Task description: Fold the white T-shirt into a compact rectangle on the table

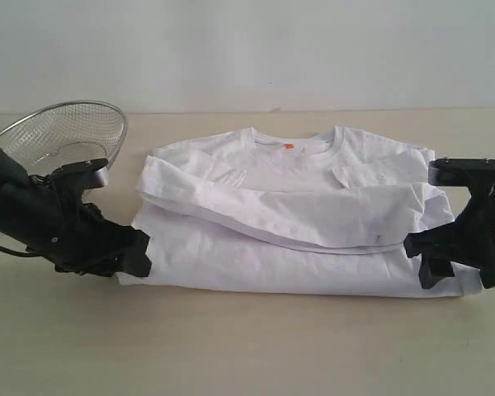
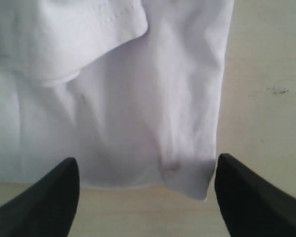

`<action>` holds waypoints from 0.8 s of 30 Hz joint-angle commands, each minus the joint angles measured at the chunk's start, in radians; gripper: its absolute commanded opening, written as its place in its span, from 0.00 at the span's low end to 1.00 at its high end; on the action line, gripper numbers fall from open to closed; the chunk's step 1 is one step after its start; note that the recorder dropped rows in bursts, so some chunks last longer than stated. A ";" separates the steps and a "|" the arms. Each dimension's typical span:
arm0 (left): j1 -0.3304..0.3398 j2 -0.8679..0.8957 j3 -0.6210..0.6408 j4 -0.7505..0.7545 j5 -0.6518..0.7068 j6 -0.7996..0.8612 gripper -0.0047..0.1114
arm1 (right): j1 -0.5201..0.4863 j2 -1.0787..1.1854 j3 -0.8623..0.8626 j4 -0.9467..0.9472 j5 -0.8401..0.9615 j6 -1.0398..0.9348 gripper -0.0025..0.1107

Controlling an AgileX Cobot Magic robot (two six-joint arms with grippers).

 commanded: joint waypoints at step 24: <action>0.000 0.005 -0.021 0.062 0.080 -0.088 0.08 | -0.006 -0.013 -0.001 -0.021 0.085 -0.007 0.02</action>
